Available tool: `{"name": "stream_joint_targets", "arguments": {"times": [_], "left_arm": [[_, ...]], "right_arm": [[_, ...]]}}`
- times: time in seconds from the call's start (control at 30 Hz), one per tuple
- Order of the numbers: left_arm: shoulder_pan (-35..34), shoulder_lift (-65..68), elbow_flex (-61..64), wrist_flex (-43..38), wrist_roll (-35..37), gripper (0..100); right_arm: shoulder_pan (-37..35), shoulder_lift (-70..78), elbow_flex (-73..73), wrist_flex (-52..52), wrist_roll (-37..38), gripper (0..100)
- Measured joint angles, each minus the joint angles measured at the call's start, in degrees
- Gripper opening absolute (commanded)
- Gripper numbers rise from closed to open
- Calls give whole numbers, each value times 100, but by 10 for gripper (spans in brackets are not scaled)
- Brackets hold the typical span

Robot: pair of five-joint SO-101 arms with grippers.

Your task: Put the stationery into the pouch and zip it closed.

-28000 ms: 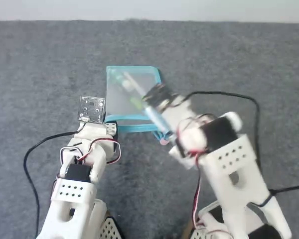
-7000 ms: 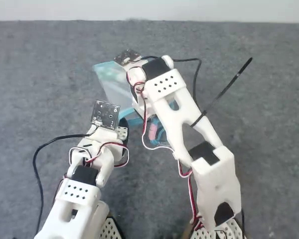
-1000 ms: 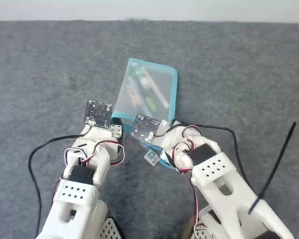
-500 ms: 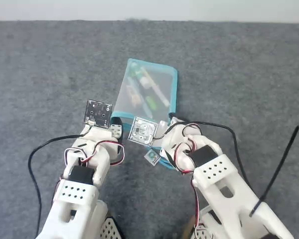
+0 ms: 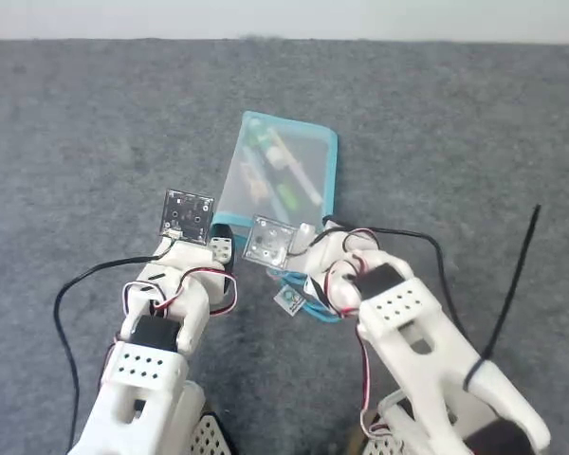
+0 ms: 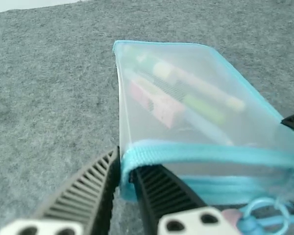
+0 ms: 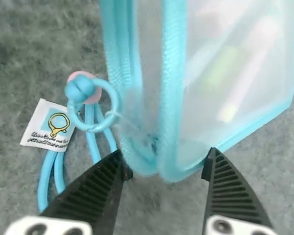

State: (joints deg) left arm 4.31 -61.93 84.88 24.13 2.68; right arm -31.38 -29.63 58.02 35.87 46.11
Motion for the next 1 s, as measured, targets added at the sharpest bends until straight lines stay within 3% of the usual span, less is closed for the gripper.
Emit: {"name": "stream_joint_targets", "arguments": {"times": [0.23, 0.47, 0.83, 1.0], "left_arm": [[0, 0, 0, 0, 0, 12], [0, 0, 0, 0, 0, 12], [-18, 0, 0, 9, -9, 13], [-18, 0, -264, 431, -9, 13]], "right_arm": [[0, 695, -404, 0, -35, 216], [35, 774, -510, -9, -290, 3], [510, 774, -862, -9, -1169, 7], [677, 782, -949, -9, -1380, 7]]}}
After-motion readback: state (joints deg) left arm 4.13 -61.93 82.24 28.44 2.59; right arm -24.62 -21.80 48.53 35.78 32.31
